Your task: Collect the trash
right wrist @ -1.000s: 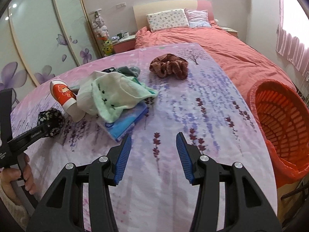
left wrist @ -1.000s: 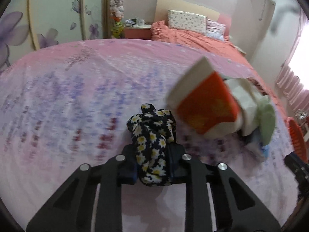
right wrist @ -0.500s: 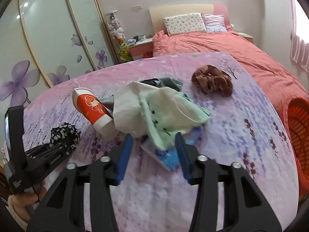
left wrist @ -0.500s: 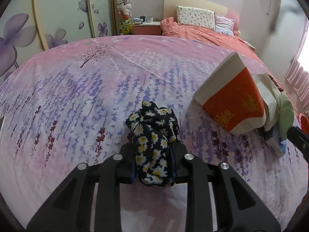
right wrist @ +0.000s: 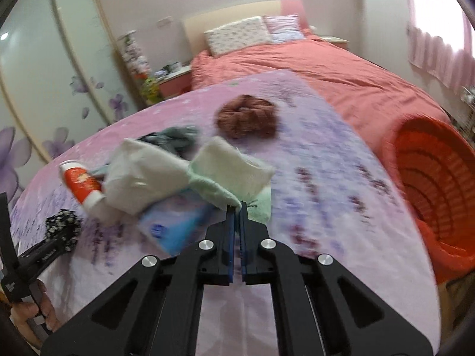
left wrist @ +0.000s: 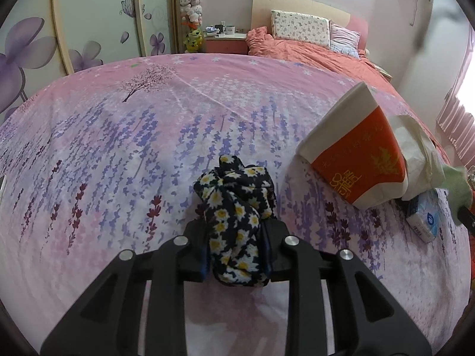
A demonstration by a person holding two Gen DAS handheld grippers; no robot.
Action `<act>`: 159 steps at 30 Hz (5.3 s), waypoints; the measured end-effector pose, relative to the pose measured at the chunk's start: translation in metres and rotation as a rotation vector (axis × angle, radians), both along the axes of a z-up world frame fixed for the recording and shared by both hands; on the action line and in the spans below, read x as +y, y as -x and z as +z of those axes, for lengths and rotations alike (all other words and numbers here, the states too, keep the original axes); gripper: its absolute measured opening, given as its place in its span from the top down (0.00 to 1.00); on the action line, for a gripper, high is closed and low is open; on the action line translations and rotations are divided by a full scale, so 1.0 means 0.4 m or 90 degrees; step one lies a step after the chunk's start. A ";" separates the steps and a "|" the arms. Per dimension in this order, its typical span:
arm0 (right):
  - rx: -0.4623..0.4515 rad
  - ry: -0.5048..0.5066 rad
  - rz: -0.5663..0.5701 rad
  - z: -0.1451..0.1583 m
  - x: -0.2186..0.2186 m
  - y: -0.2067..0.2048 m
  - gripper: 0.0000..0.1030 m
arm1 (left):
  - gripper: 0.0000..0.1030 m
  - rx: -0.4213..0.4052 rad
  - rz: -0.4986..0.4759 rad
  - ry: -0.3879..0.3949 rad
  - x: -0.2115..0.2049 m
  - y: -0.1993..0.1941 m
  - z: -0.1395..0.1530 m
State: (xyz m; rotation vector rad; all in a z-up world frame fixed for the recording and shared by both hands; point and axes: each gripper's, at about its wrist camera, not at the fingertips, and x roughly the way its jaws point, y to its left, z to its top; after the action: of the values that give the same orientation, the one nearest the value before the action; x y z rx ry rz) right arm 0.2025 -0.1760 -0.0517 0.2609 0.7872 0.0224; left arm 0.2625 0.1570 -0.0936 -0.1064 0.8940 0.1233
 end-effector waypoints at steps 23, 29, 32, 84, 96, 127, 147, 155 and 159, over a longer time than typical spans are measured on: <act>-0.011 -0.028 0.011 0.006 -0.015 -0.044 0.45 | 0.73 0.001 0.000 -0.004 0.007 0.003 -0.001; 0.029 0.015 -0.003 -0.038 -0.007 -0.085 0.85 | 0.73 0.001 0.000 -0.004 0.006 0.003 0.000; 0.023 0.035 -0.020 -0.040 -0.022 -0.069 0.90 | 0.73 0.001 0.000 -0.003 0.006 0.004 0.000; -0.041 -0.022 -0.019 0.084 -0.122 0.054 0.96 | 0.83 -0.090 -0.090 0.035 -0.048 0.128 0.191; -0.115 -0.023 -0.042 0.192 -0.196 0.150 0.96 | 0.83 -0.136 -0.205 0.065 -0.264 0.174 0.314; -0.107 -0.054 -0.231 0.141 -0.612 0.189 0.96 | 0.80 -0.075 -0.530 0.103 -1.019 0.111 0.222; -0.052 -0.084 -0.229 0.099 -0.678 0.157 0.74 | 0.53 -0.050 -0.528 0.061 -1.085 0.057 0.143; -0.048 -0.024 -0.227 0.118 -0.646 0.143 0.74 | 0.53 -0.055 -0.494 0.072 -1.020 0.048 0.162; -0.064 -0.028 -0.226 0.132 -0.634 0.156 0.74 | 0.53 -0.069 -0.480 0.069 -0.982 0.056 0.179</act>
State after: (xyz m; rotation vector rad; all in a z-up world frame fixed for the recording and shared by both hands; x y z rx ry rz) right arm 0.1402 -0.4295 0.0011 0.4350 0.6331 -0.2801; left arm 0.2403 -0.2356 -0.0219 0.1264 0.7830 -0.6272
